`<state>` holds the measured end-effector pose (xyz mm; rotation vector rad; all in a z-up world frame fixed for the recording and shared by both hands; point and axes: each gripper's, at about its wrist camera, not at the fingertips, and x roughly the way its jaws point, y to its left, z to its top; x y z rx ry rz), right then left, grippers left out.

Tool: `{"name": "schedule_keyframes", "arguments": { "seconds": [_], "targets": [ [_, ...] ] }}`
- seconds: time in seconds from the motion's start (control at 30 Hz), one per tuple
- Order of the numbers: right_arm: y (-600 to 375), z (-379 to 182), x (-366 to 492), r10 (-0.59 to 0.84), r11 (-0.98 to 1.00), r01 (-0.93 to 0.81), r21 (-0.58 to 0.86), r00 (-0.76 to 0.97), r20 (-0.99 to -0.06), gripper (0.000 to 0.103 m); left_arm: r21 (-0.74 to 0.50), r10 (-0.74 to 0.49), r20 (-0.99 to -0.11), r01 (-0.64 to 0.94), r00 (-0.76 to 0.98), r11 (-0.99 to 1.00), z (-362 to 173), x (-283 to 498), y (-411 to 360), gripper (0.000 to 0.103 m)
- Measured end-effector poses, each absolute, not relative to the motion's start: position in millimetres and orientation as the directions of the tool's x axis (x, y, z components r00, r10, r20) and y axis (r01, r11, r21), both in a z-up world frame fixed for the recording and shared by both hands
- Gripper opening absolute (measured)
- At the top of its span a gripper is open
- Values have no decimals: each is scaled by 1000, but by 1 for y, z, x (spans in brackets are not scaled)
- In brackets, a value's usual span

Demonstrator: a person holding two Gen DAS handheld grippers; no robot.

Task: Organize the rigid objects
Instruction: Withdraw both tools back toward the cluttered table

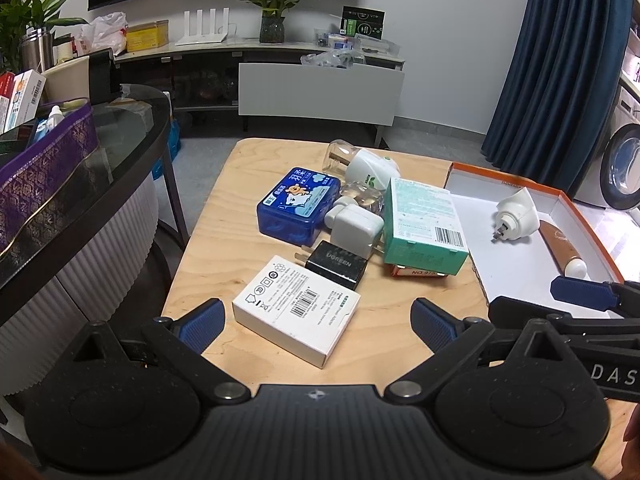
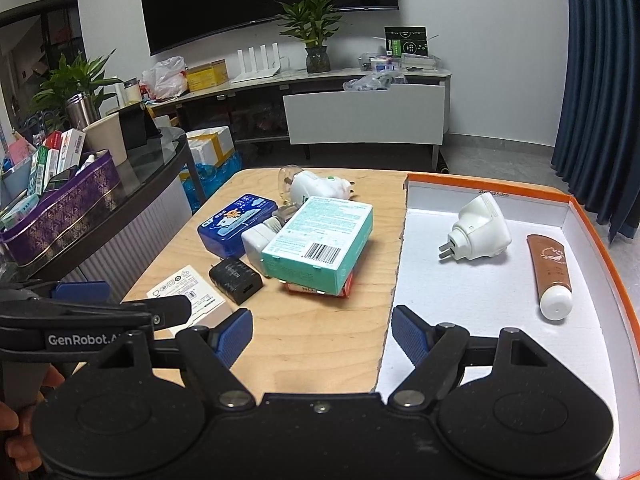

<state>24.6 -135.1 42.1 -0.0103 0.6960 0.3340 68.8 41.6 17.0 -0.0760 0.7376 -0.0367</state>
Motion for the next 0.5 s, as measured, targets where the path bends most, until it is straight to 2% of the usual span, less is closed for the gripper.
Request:
{"name": "schedule_keyframes", "arguments": {
  "seconds": [0.5],
  "targets": [
    [-125,36,25,299,943,-321,87,703,-646,90,-92,-89,-681,35,727,995,6,70,50,102]
  ]
}}
